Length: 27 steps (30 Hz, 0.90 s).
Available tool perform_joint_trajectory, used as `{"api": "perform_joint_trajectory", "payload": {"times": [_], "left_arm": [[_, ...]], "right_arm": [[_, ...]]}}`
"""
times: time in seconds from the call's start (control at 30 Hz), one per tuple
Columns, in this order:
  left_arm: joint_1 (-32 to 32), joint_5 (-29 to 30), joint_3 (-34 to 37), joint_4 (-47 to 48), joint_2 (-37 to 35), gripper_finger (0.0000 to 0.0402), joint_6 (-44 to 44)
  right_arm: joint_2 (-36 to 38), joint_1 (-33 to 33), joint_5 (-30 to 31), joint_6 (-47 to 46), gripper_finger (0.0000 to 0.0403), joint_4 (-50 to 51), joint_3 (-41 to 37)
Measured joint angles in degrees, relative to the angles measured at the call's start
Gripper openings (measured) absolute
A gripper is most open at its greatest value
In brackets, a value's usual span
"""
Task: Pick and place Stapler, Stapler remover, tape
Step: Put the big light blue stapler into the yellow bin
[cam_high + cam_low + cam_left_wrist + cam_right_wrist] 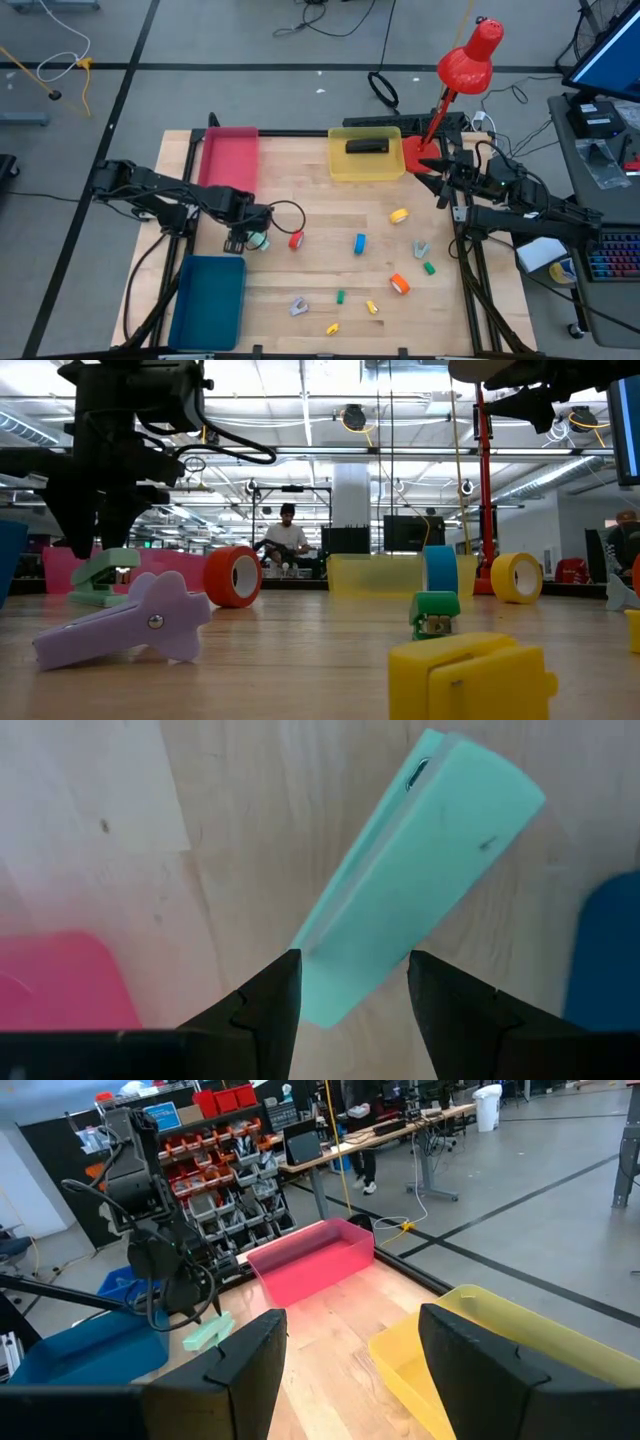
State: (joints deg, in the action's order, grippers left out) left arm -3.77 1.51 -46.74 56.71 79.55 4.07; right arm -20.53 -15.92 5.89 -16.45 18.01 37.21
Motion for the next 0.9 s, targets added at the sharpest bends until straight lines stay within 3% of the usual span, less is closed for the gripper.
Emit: {"api": "perform_joint_trajectory", "payload": {"times": [0.47,0.7,0.9], "left_arm": [[-0.04,0.03,-0.02,-3.54,0.00,0.0186,6.23],[-0.04,-2.95,-0.02,-3.96,0.00,0.0186,2.61],[-0.04,-2.20,-0.02,-4.32,0.01,0.0186,0.24]], "right_arm": [[0.00,0.00,0.00,0.00,0.0224,0.03,0.00],[0.00,0.00,0.00,-0.01,0.0224,0.04,0.00],[0.00,0.00,0.00,-0.02,0.0224,0.05,0.00]]}}
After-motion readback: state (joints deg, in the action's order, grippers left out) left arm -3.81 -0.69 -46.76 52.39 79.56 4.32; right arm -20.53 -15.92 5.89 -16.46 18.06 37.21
